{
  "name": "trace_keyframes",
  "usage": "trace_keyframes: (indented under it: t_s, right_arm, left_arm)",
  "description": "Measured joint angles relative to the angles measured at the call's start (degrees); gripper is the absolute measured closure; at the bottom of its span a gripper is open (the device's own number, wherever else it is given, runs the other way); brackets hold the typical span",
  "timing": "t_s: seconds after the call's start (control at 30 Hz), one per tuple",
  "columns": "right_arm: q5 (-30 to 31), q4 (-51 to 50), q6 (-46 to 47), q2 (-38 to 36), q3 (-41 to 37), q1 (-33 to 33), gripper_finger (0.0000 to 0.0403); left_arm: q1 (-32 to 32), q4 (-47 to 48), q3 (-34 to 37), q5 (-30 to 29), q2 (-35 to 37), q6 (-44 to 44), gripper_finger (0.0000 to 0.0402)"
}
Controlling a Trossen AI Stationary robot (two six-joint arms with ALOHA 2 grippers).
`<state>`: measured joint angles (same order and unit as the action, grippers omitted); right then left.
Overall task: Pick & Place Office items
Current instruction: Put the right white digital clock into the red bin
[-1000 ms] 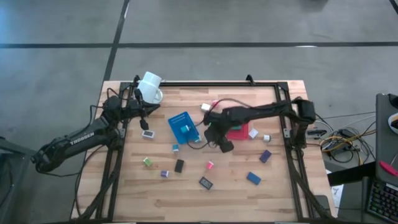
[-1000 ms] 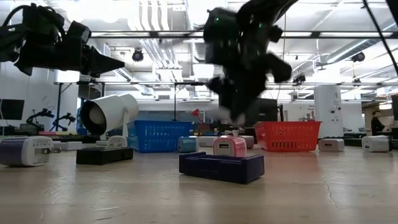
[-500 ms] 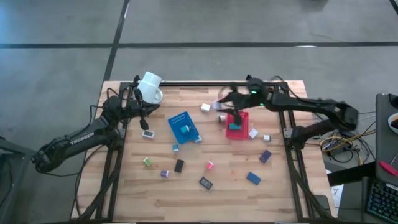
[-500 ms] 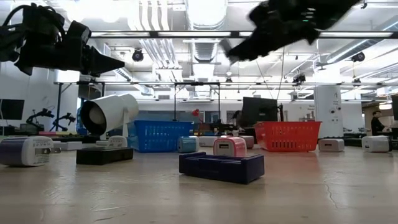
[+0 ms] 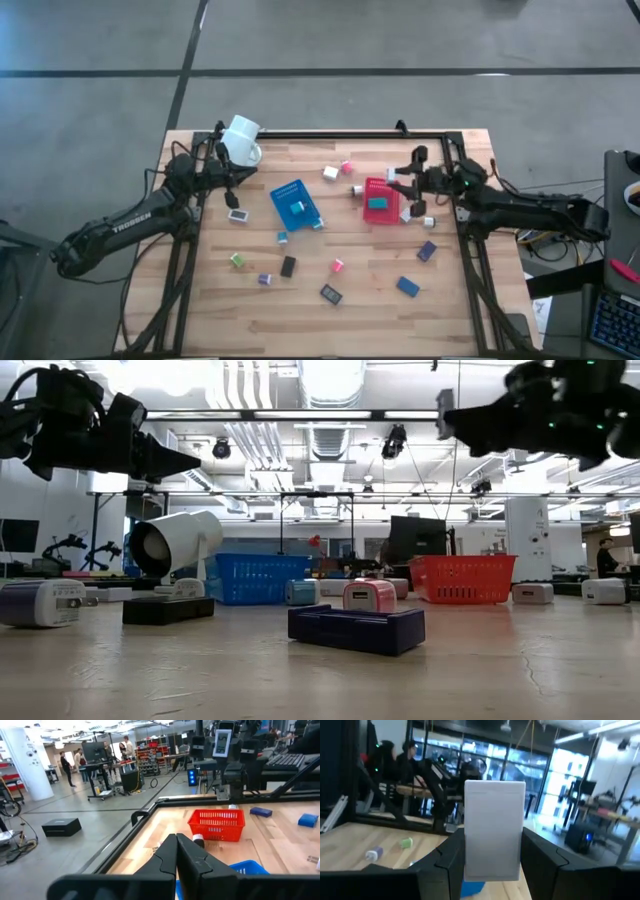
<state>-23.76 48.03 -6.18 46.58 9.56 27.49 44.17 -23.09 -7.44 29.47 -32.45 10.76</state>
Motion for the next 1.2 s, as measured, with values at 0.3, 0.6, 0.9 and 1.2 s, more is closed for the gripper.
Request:
trace_keyframes:
  t_s: [0.3, 0.6, 0.9, 1.2]
  right_arm:
    - [5.6, -1.59, 2.75, -13.05, -3.57, 0.76, 0.0256]
    - [6.46, -21.73, 5.58, -27.5, -2.3, 0.8, 0.0255]
    - [9.99, -22.4, 4.09, -31.19, -4.05, 1.06, 0.0255]
    - [10.49, -22.72, 3.81, -28.52, -4.0, 1.06, 0.0255]
  left_arm:
    - [0.02, -1.51, 0.07, -5.97, 0.0, 1.01, 0.0389]
    - [-0.01, -1.73, 0.17, -7.18, 0.0, 1.3, 0.0397]
    - [-0.06, -2.27, 0.22, -6.32, 0.0, 5.81, 0.039]
    - [-0.07, -4.09, -0.37, -3.9, -0.07, 2.32, 0.0394]
